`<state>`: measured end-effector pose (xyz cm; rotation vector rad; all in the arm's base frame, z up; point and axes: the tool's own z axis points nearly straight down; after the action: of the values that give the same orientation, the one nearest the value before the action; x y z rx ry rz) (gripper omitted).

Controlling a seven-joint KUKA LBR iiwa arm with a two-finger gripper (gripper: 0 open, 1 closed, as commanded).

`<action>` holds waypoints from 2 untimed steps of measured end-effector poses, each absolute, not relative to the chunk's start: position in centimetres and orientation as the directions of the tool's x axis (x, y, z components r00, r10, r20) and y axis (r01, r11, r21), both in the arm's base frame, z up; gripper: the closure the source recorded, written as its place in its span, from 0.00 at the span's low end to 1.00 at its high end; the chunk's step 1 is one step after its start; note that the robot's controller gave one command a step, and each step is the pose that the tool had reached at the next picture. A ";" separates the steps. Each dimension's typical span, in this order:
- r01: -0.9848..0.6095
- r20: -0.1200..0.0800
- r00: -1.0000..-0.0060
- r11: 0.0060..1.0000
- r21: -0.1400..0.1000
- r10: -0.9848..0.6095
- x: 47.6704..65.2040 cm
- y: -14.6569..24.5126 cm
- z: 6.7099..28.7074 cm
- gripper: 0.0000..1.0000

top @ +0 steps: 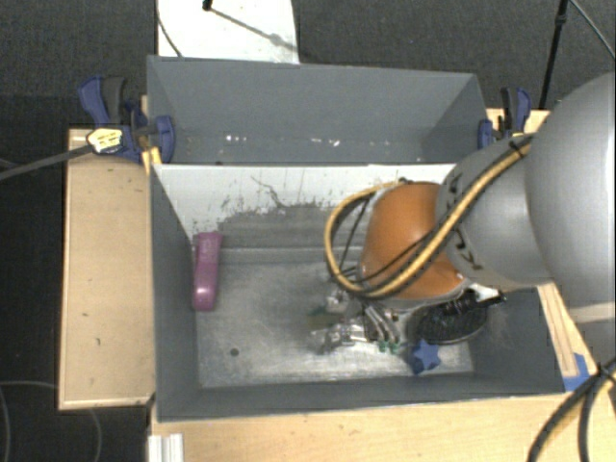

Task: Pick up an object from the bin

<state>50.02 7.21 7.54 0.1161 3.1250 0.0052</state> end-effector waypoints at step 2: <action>-0.156 0.000 -0.988 0.988 0.000 -0.156 51.0 1.2 24.5 0.00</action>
Offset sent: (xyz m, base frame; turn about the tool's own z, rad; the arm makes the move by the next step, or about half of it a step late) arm 0.0103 -0.0597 0.1698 -0.2319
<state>51.05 1.22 24.54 -0.2456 3.1318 0.0006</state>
